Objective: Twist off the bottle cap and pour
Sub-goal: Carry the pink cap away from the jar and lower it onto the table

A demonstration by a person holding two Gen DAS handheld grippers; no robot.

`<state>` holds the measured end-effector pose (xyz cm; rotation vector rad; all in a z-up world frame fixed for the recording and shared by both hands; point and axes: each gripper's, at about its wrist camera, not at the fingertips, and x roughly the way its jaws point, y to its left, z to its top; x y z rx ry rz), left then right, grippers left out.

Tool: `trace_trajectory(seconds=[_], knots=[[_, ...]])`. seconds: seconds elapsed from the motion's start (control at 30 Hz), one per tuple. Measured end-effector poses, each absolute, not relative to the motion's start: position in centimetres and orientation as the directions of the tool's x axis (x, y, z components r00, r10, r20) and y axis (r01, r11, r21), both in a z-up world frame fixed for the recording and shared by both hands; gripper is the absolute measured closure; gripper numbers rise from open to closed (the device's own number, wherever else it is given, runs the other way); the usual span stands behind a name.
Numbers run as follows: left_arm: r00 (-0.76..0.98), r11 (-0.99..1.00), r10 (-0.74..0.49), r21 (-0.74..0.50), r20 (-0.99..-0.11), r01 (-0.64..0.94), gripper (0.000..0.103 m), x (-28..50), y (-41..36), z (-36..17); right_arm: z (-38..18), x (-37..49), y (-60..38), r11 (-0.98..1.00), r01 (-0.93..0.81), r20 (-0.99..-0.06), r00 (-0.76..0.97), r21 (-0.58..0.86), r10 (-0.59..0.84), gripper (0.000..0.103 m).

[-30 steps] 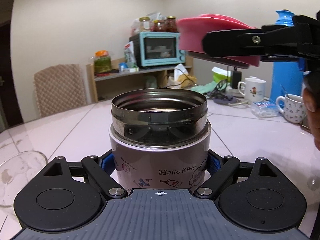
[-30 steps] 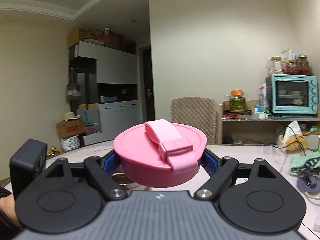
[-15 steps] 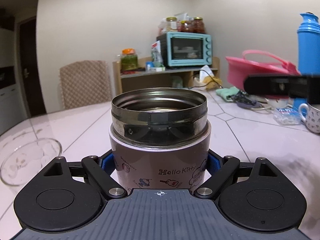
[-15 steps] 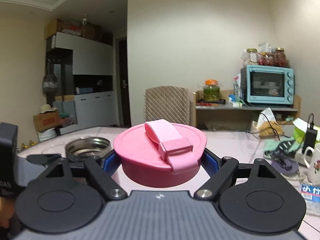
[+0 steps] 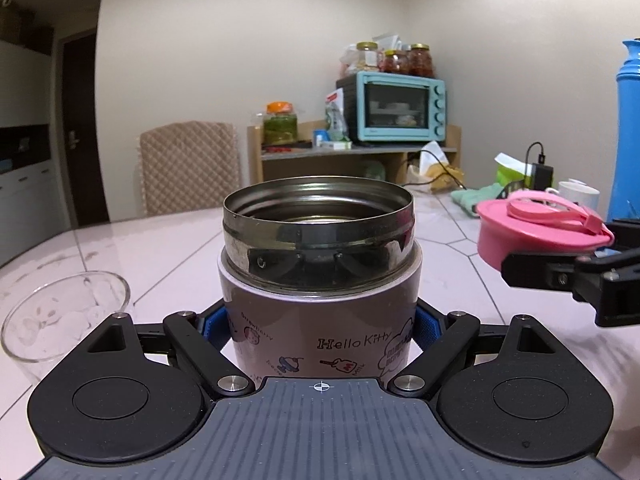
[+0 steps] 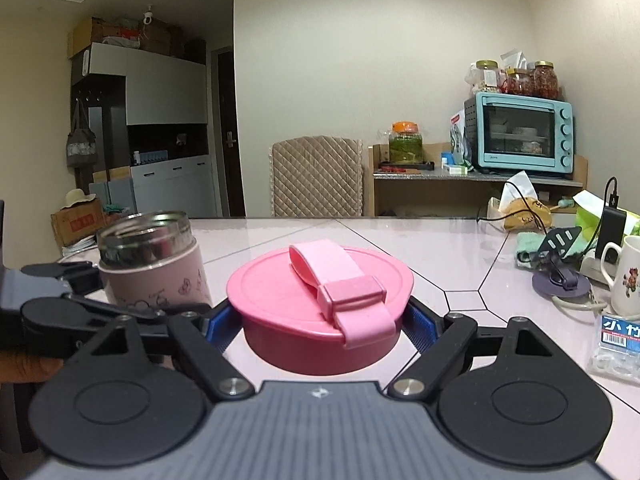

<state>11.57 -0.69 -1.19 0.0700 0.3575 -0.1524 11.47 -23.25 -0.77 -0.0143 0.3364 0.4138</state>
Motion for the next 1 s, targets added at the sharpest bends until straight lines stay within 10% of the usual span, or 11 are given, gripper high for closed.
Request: trace_trajectory(seconds=[1.0], knots=[[0.925,0.992,-0.103,0.035,-0.366,0.124,0.013,12.2,-1.0,-1.6,-3.7,13.7,-20.6,0.926,-0.376,-0.496,0.799,0.027,0.339,0.018]])
